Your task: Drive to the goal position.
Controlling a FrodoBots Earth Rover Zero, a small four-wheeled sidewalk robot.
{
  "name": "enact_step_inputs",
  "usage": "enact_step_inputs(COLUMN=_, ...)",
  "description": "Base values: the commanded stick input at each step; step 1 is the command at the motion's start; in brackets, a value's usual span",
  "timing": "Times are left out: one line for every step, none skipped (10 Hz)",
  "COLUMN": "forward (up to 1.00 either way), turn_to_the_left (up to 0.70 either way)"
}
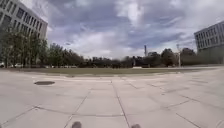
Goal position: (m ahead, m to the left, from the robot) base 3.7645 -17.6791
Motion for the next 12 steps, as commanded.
enact_step_inputs(forward=0.70, turn_to_the_left=-0.26)
enact_step_inputs(forward=0.70, turn_to_the_left=-0.26)
enact_step_inputs(forward=0.70, turn_to_the_left=-0.26)
enact_step_inputs(forward=0.70, turn_to_the_left=-0.26)
enact_step_inputs(forward=0.70, turn_to_the_left=-0.26)
enact_step_inputs(forward=0.70, turn_to_the_left=-0.25)
enact_step_inputs(forward=0.70, turn_to_the_left=0.00)
enact_step_inputs(forward=0.70, turn_to_the_left=0.00)
enact_step_inputs(forward=0.70, turn_to_the_left=0.00)
enact_step_inputs(forward=0.70, turn_to_the_left=0.00)
enact_step_inputs(forward=0.70, turn_to_the_left=0.00)
enact_step_inputs(forward=0.70, turn_to_the_left=0.00)
